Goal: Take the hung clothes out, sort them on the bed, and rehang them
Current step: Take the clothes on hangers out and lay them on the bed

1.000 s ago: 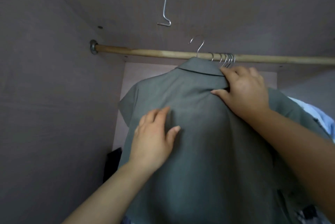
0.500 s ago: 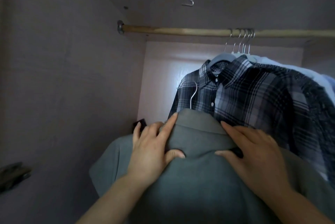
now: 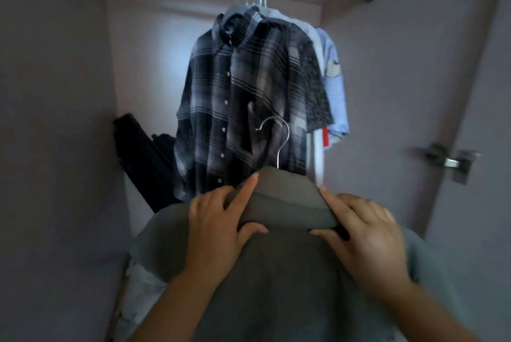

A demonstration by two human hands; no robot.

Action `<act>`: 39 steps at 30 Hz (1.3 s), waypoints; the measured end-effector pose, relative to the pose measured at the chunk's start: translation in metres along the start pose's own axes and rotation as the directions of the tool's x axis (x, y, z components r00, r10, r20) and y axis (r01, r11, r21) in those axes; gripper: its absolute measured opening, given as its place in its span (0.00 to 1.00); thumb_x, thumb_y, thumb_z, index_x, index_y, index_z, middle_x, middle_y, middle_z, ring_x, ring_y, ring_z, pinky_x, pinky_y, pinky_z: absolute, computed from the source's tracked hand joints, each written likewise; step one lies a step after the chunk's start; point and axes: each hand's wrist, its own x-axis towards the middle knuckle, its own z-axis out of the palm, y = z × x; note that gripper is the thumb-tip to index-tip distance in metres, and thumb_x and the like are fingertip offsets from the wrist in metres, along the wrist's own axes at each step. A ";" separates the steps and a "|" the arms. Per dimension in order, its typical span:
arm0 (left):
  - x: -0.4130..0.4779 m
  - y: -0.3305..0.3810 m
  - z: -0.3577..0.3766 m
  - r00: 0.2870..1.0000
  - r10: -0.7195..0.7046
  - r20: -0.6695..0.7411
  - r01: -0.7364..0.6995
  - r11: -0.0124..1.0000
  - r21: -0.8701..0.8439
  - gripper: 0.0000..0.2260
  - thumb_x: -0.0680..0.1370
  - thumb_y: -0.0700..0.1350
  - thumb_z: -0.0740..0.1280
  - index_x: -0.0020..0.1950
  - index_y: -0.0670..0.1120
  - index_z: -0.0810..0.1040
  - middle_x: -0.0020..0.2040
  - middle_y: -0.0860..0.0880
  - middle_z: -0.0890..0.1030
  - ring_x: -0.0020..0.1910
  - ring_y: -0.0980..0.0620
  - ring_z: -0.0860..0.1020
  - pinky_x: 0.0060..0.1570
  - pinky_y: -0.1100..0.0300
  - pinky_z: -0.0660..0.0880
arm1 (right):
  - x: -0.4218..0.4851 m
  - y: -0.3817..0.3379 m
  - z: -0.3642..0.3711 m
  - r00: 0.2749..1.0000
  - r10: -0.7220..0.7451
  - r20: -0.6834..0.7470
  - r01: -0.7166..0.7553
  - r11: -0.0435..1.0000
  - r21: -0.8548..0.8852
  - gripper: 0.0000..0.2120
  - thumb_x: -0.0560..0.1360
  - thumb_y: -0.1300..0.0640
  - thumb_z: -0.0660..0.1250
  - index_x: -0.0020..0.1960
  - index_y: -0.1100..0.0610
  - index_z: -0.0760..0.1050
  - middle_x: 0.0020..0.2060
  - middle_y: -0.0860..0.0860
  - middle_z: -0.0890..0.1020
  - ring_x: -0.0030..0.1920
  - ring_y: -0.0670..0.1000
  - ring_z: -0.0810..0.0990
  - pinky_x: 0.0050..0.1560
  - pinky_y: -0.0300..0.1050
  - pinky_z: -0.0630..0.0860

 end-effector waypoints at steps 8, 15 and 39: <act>-0.059 0.128 -0.014 0.989 0.116 0.091 -0.083 0.948 -0.307 0.31 0.69 0.66 0.58 0.69 0.54 0.65 0.46 0.47 0.77 0.47 0.50 0.69 0.52 0.53 0.62 | -0.115 -0.004 -0.150 0.978 0.198 0.070 -0.176 0.954 -0.244 0.26 0.72 0.41 0.62 0.66 0.50 0.69 0.47 0.51 0.80 0.45 0.54 0.75 0.45 0.46 0.68; -0.118 0.258 -0.044 0.953 0.280 0.118 -0.163 0.799 -0.579 0.32 0.66 0.66 0.60 0.67 0.54 0.67 0.45 0.46 0.79 0.47 0.48 0.70 0.46 0.52 0.63 | -0.215 -0.024 -0.293 0.929 0.366 0.051 -0.286 0.799 -0.528 0.26 0.71 0.41 0.64 0.66 0.50 0.69 0.46 0.50 0.80 0.42 0.53 0.77 0.41 0.46 0.74; -0.459 0.638 -0.505 0.395 0.845 -0.360 -0.190 -0.308 -0.932 0.32 0.76 0.68 0.44 0.70 0.49 0.64 0.47 0.41 0.79 0.45 0.40 0.78 0.50 0.43 0.74 | -0.487 -0.506 -0.789 0.404 0.645 -0.648 -0.388 -0.520 -0.761 0.24 0.71 0.42 0.60 0.64 0.50 0.73 0.48 0.49 0.81 0.44 0.51 0.80 0.43 0.46 0.78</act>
